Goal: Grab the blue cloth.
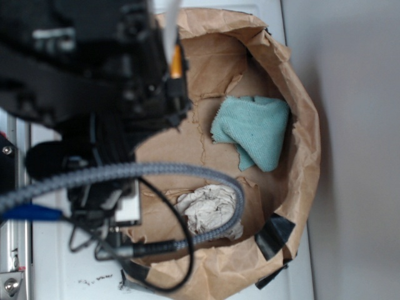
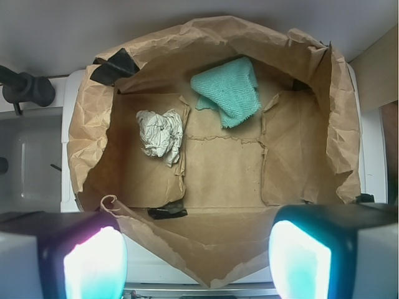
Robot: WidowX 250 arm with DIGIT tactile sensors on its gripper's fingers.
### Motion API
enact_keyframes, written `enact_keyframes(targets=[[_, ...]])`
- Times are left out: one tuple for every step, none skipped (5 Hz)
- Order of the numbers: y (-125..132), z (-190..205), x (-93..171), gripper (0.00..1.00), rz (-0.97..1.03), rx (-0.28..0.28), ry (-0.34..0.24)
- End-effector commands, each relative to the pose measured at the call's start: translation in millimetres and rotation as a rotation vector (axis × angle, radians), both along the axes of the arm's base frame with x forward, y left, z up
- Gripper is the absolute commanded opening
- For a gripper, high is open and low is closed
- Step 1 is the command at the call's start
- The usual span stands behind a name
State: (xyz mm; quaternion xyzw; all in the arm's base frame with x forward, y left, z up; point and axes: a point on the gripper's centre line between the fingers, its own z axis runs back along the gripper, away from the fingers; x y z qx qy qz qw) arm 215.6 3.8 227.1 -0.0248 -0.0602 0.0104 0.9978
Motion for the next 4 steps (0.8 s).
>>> enact_keyframes(targets=[[24, -83, 65, 1.00, -0.087, 0.057, -0.149], [25, -129, 85, 1.00, -0.113, 0.065, -0.155], [-10, -173, 53, 1.00, -0.142, 0.054, -0.169], [-22, -196, 59, 1.00, -0.129, 0.035, -0.188]])
